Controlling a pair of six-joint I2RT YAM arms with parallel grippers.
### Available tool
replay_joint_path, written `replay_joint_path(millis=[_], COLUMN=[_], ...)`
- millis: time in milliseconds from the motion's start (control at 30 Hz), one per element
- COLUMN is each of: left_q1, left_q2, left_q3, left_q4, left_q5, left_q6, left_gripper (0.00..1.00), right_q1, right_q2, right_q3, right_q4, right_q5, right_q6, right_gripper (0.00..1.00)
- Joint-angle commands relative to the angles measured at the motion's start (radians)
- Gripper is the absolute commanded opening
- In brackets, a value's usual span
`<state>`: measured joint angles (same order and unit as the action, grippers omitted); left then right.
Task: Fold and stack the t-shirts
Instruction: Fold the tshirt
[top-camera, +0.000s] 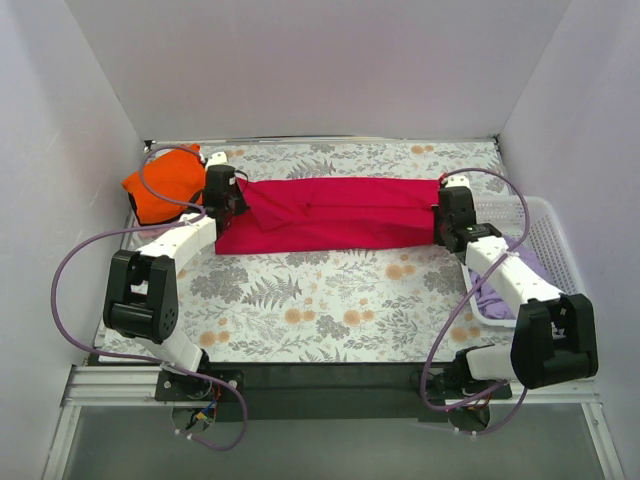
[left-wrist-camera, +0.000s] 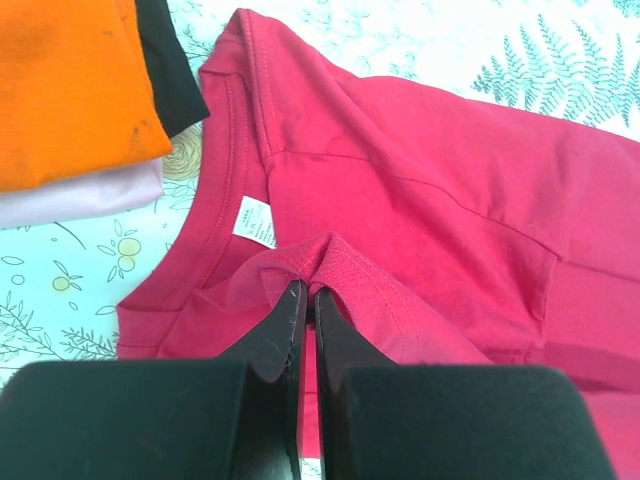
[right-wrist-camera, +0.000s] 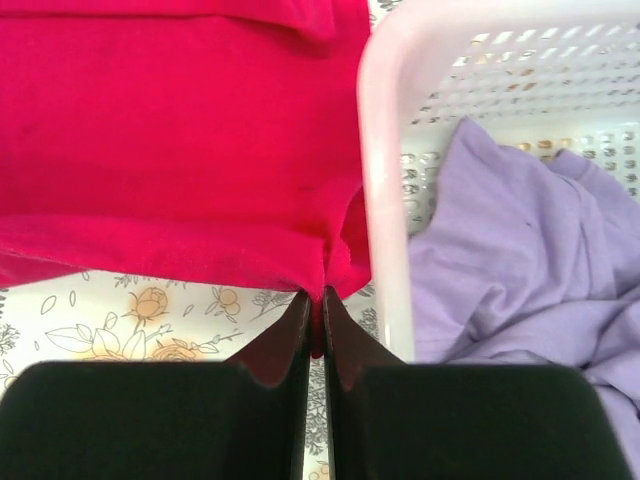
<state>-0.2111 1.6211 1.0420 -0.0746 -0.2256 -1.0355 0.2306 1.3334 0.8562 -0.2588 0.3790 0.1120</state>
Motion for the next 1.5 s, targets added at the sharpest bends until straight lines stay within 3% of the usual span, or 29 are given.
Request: replay_joint_path(millis=[0,233,967,1467], left_q1=[0.013,0.024,0.024,0.026], left_q2=[-0.056,-0.032,0.213,0.269], left_q3=[0.007,0.038,0.243,0.3], left_q4=[0.002,0.002,-0.051,-0.063], left_q5=[-0.015,0.008,0.054,0.058], left_q6=[0.015,0.02,0.061,0.052], left_gripper=[0.0,0.0,0.0,0.0], right_q1=[-0.014,-0.042,-0.053,-0.053], right_q2=[-0.049,-0.033,0.443,0.627], right_q3=[0.02,0.086,0.449,0.622], right_q4=[-0.019,-0.02,-0.034,-0.099], right_q5=[0.049,0.049,0.021,0.104], right_q6=[-0.011,-0.032,-0.095,-0.104], right_gripper=[0.01,0.01,0.01,0.02])
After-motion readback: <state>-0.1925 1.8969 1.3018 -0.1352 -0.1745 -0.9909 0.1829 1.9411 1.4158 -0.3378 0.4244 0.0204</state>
